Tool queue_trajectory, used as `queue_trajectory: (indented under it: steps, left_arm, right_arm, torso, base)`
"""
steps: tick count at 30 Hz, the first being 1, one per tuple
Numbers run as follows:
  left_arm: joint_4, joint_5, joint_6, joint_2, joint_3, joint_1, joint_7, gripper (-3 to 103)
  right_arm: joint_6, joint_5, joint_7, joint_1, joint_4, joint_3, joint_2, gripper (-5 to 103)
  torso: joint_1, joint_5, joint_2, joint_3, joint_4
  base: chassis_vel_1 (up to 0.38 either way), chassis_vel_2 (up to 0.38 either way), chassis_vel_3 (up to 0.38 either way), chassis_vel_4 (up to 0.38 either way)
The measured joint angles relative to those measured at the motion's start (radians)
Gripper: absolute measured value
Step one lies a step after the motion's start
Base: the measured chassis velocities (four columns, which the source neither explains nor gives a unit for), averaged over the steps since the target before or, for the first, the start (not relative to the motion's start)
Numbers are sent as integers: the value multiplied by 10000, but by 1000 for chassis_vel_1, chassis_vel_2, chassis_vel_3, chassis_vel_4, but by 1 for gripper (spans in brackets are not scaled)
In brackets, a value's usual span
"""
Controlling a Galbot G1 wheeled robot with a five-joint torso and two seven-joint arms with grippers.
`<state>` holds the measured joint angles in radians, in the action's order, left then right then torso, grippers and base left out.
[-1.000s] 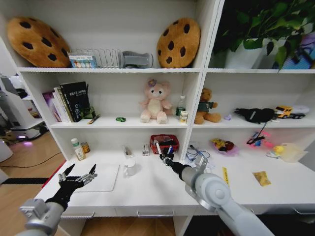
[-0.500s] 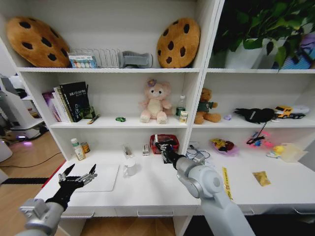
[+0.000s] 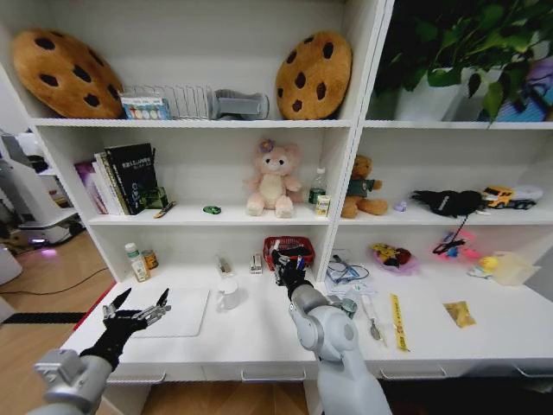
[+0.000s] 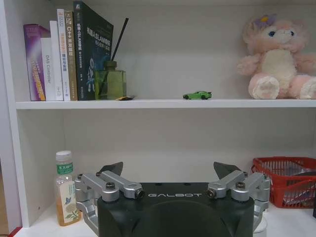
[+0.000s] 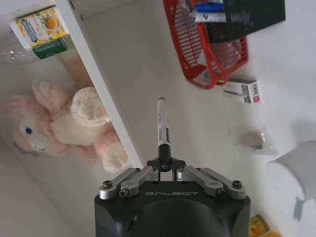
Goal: Organize the objects on the table.
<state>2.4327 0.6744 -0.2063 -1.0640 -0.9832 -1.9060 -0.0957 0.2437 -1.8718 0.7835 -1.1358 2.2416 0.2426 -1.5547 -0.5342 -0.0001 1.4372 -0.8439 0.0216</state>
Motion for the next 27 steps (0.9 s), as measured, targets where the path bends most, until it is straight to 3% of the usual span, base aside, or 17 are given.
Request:
queue_trajectory:
  steps: [3,7,13,21,27]
  left_arm:
    - [0,0,0,0,0,0,6,100]
    - [0,0,0,0,0,0,6,100]
    - [0,0,0,0,0,0,6,100]
    - [0,0,0,0,1,0,9,100]
    - [0,0,0,0,0,0,9,100]
  right_arm:
    - [15,-375,450,86,194,541,595,11]
    - [170,-515,590,273,265,859,682,11]
    - [345,-557,565,181,380,853,422,11]
    - [599,-669,-261,571,-354,851,-496,11]
    - [737,-1011,-566,476,-822,1265,-530,11]
  torso:
    - [0,3,0,0,4]
    - [0,3,0,0,1]
    - [0,1,0,0,-1]
    - [-1,1,0,0,-2]
    - [-2,1,-1,-1,1]
  base:
    - [0,0,0,0]
    - [0,0,0,0]
    - [0,0,0,0]
    - [0,0,0,0]
    - [0,0,0,0]
